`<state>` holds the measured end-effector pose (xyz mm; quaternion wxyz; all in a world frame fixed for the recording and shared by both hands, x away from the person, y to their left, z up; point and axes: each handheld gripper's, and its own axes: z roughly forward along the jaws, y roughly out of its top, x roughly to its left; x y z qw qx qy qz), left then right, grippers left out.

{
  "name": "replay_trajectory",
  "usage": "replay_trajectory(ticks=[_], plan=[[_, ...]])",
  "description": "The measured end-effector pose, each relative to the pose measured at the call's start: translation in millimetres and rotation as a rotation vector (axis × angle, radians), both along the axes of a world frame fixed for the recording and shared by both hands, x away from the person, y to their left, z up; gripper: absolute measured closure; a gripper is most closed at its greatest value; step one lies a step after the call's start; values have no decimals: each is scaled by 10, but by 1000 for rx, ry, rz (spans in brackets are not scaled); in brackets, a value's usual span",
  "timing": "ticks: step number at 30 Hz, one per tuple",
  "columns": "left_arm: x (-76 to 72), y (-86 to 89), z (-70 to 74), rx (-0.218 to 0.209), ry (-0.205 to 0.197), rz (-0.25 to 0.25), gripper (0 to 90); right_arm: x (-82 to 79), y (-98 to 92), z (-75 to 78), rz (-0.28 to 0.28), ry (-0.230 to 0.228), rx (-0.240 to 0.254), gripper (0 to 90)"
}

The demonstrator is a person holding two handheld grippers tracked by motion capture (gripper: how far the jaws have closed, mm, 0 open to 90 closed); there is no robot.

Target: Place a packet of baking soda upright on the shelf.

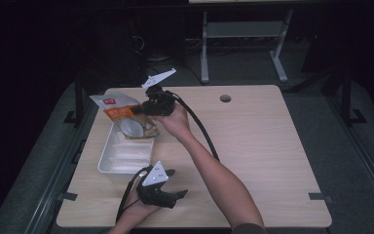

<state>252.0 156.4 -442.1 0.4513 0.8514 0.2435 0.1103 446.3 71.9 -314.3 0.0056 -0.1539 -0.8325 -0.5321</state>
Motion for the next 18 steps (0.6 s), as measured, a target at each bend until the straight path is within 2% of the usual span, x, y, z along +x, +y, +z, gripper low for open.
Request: replay_trajectory(ticks=[6,12,18], plan=[[-3,-1,-2,8,-1,-6,205,19,110,-105,11,17,-4,897],[6,20,2,-2,1,7,204,30,190,-197,14,25,-13,896],[13,32,1,-1,3,10,205,57,231,-382,-4,54,10,896]])
